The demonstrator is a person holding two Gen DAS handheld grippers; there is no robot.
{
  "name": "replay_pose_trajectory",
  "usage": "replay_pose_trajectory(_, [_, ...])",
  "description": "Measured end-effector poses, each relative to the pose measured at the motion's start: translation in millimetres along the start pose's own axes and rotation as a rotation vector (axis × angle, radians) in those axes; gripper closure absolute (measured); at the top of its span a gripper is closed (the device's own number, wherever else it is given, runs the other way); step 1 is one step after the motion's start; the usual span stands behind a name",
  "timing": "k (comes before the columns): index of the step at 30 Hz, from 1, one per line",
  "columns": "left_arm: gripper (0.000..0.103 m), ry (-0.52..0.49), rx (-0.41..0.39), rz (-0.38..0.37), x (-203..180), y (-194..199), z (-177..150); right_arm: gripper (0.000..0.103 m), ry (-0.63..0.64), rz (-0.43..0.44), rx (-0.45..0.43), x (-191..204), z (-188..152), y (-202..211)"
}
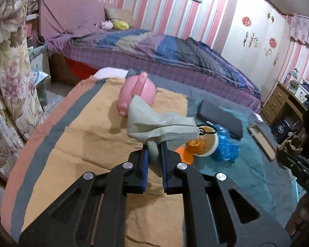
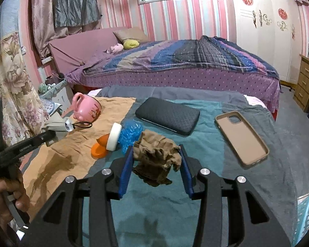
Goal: Collect trash
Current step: 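Grasp the grey cloth with the left tool while the right tool grasps the brown glove, then lift and carry the grey cloth and brown glove with both tools to the basket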
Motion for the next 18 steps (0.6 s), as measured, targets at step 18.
replay_pose_trajectory(18, [0.094,-0.055,-0.055,-0.023,-26.3,33.2,-1.8,0.060,0.041,-0.036,-0.061,3.7,-2.8,39.3])
Point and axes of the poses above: each gripper's, at about its wrist camera, not at the fingertips, and y roughly against the way its jaws point, x to its left, z to its top, the point moved 2 cm from there along -y, roughly the way its jaws point, and after that the axes turned 1 degree about z, right-handed, at the moved point
